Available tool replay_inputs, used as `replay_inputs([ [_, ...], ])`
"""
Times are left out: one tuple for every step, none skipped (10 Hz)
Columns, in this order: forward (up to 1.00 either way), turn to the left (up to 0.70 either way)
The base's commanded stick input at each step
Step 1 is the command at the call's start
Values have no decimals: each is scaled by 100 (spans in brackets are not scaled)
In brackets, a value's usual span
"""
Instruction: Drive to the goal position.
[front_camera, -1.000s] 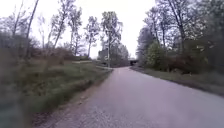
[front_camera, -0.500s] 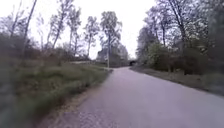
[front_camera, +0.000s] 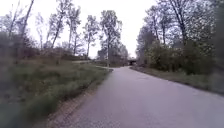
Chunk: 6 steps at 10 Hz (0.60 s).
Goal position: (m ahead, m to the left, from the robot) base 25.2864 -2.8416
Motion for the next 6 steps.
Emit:
replay_inputs([
  [100,0],
  [100,0],
  [100,0],
  [100,0],
  [100,0],
  [100,0],
])
